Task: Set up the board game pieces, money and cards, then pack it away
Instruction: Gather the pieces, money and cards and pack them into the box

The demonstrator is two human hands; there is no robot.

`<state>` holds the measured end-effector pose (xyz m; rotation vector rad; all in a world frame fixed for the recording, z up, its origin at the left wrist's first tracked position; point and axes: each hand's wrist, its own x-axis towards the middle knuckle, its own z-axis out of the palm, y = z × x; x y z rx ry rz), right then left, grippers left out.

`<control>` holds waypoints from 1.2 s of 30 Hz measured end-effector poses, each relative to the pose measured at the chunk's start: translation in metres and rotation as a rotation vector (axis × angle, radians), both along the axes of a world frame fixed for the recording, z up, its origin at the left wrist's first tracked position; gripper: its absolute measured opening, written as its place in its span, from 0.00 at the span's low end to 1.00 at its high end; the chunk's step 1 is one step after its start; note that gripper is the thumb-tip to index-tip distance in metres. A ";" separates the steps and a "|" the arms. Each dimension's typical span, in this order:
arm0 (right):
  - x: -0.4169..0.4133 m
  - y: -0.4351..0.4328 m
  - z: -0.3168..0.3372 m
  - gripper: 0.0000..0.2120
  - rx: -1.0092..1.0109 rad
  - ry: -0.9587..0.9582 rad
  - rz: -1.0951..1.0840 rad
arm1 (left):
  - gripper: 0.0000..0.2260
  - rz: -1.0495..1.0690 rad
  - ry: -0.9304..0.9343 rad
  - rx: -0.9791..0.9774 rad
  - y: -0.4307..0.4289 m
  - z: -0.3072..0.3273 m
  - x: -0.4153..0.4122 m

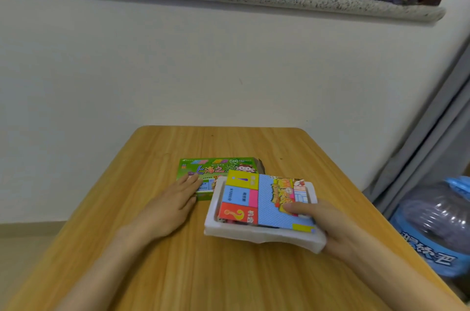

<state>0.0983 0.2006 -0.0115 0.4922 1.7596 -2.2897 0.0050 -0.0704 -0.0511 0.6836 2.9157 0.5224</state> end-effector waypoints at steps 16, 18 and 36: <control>-0.010 0.035 0.029 0.05 -0.102 -0.005 -0.146 | 0.11 0.281 0.264 -0.095 -0.022 0.034 0.005; -0.015 0.033 0.025 0.06 -0.108 -0.026 -0.147 | 0.10 0.192 0.438 -0.051 -0.007 0.020 0.007; -0.056 -0.015 -0.007 0.04 -0.200 -0.118 -0.075 | 0.16 -0.450 0.539 -0.072 0.074 -0.022 0.048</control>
